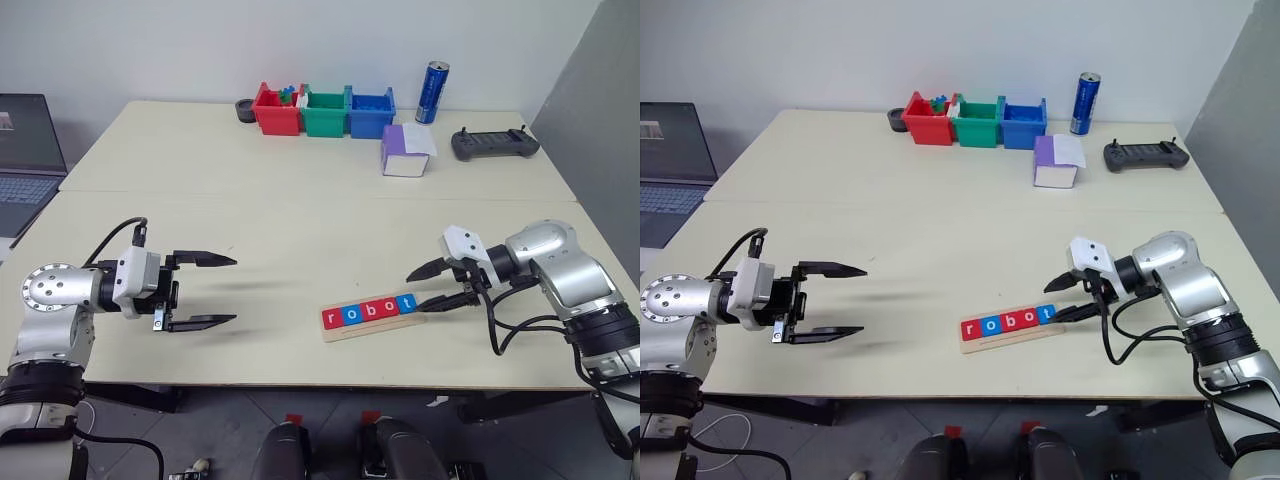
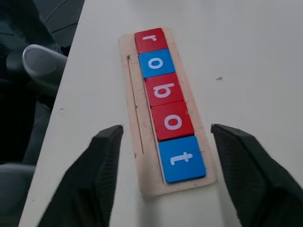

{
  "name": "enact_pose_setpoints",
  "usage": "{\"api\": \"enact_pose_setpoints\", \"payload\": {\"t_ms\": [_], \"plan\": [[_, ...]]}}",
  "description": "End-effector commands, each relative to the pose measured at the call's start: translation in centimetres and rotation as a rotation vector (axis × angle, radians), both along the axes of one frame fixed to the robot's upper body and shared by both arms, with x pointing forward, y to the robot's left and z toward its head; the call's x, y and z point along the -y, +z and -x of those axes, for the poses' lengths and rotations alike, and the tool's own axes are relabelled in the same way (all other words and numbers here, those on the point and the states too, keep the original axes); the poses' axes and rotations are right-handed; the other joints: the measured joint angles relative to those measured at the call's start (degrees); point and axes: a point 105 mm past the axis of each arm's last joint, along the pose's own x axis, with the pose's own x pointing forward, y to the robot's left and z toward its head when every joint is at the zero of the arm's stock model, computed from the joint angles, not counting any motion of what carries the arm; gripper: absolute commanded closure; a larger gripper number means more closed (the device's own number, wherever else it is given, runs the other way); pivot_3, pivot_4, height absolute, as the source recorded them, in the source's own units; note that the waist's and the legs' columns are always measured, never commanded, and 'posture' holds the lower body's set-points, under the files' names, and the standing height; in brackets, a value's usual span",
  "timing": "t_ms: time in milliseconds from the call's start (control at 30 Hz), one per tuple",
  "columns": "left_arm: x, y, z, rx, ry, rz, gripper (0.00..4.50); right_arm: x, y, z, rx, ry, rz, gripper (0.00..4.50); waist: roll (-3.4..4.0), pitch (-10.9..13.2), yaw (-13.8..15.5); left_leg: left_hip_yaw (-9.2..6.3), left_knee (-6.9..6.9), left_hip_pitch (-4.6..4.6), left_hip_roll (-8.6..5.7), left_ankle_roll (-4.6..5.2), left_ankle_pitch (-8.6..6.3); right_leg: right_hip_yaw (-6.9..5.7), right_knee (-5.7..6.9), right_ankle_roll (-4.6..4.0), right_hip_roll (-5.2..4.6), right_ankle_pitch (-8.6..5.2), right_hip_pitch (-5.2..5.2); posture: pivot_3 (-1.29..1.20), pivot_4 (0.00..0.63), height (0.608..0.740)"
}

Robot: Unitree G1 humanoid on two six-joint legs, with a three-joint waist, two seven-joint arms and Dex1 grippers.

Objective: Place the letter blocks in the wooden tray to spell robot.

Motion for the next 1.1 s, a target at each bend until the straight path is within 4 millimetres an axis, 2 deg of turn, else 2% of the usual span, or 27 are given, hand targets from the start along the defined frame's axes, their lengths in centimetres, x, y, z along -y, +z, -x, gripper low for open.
{"api": "enact_pose_setpoints", "payload": {"t_ms": [33,300,700,900,1033,1100], "plan": [[-0.1,0.8,-0.2,0.036,-0.003,0.002,0.00,-0.4,0.6,-0.3,0.053,0.048,0.024,0.06,0.00,0.00,-0.01,0.00,0.00,0.01,0.00,0.00,0.00,0.00,0.01,0.00,0.00,0.00,0.00,0.00,0.150,0.740],[-0.1,0.9,-0.1,0.039,-0.005,0.004,0.00,0.0,-1.3,-0.5,0.096,0.084,0.110,0.03,0.00,0.00,0.03,0.01,0.00,-0.01,-0.01,-0.01,0.00,0.01,-0.01,0.00,0.00,0.00,0.00,0.00,0.150,0.740],[0.1,1.1,0.3,0.038,-0.016,0.021,0.00,-1.2,-4.2,-1.7,0.134,0.049,0.193,0.03,0.00,0.00,0.01,0.01,0.01,0.00,-0.01,-0.09,0.05,0.02,0.01,0.00,0.00,0.00,0.00,0.00,0.150,0.740],[0.1,1.1,0.5,0.030,-0.019,0.027,0.00,-0.5,-5.3,-1.9,0.115,0.024,0.244,0.03,-0.02,-0.03,-0.03,0.00,0.01,0.07,0.01,-0.05,0.03,0.00,0.03,0.00,0.00,0.00,0.05,0.00,0.150,0.740],[0.2,1.0,0.6,0.026,-0.021,0.037,0.00,-0.5,-5.3,-2.1,0.099,-0.002,0.230,0.94,-0.09,-0.07,-0.04,-0.01,0.03,0.13,0.01,-0.01,0.01,0.00,0.03,0.00,0.00,0.00,0.14,0.00,0.150,0.740],[0.2,0.9,0.6,0.023,-0.020,0.037,0.00,-0.5,-5.2,-2.0,0.097,-0.002,0.227,1.10,-0.09,-0.07,-0.03,-0.02,0.05,0.19,0.01,-0.01,0.01,0.00,0.02,0.00,0.00,0.00,0.22,0.00,0.150,0.740]]}}
